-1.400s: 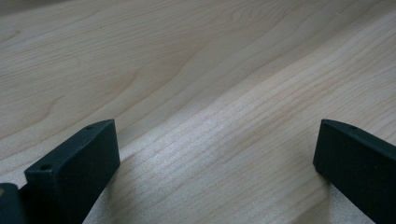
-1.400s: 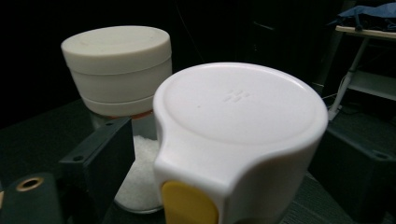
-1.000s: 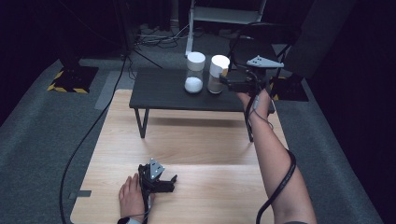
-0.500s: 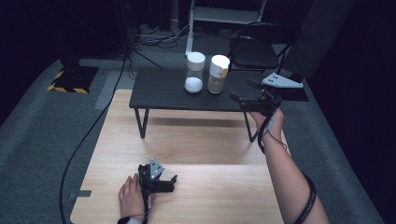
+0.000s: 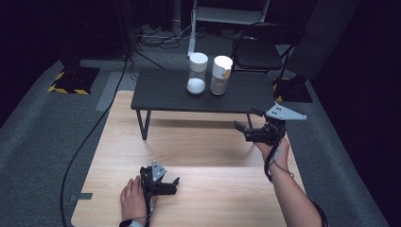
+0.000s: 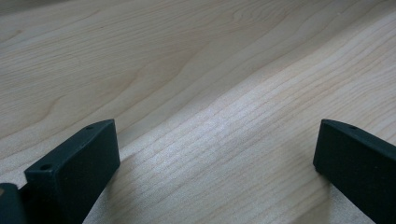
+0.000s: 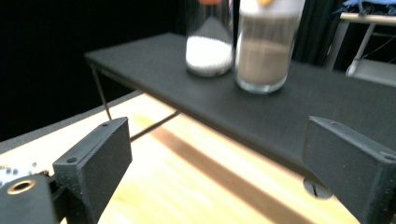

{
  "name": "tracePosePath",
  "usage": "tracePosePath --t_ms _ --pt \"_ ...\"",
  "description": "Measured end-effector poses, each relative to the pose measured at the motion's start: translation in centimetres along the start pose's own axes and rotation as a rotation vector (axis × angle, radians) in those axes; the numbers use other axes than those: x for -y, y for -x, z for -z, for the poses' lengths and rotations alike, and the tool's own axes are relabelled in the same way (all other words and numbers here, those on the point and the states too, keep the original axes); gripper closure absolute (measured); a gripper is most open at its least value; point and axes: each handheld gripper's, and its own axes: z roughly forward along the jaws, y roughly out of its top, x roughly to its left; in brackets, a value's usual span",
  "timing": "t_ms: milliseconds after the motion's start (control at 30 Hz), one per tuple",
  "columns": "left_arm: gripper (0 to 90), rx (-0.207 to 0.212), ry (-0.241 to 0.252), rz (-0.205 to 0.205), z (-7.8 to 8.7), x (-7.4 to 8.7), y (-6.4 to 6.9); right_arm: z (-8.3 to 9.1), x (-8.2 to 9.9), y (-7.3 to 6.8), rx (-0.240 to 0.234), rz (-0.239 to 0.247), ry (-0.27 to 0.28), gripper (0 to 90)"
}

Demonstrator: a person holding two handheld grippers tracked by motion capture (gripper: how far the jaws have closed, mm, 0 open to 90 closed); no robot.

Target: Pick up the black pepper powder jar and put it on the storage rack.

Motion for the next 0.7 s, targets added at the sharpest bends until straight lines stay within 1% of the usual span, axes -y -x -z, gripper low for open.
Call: tracePosePath --t_ms 33,67,100,200,300,400,433,533,700 --pt "0.0 0.000 0.000 0.000 0.0 0.0 0.0 0.0 1.1 -0.2 -0.003 -0.009 -0.008 8.1" --pt "0.0 0.000 0.000 0.000 0.0 0.0 0.0 0.0 1.1 -0.2 -0.003 -0.009 -0.008 8.1" --pt "0.0 0.000 0.000 0.000 0.0 0.0 0.0 -0.2 2.1 -0.6 -0.004 -0.012 -0.029 8.1" --pt "0.0 0.000 0.000 -0.001 0.0 0.0 0.0 -0.3 3.5 -1.0 -0.008 -0.016 -0.046 8.1" --pt "0.0 0.000 0.000 0.000 0.0 0.0 0.0 -0.2 5.4 -1.5 -0.007 -0.028 -0.054 8.1" --pt "0.0 0.000 0.000 0.000 0.0 0.0 0.0 0.0 7.4 -2.1 0.000 -0.043 -0.049 8.0" --pt "0.0 0.000 0.000 0.000 0.0 0.0 0.0 0.1 7.8 -2.2 0.001 -0.045 -0.052 8.0" --pt "0.0 0.000 0.001 0.000 0.0 0.0 0.0 0.3 9.6 -2.8 0.010 -0.040 -0.068 8.0" --pt "0.0 0.000 0.001 0.000 0.0 0.0 0.0 0.4 12.1 -3.3 0.011 -0.064 -0.112 7.2"
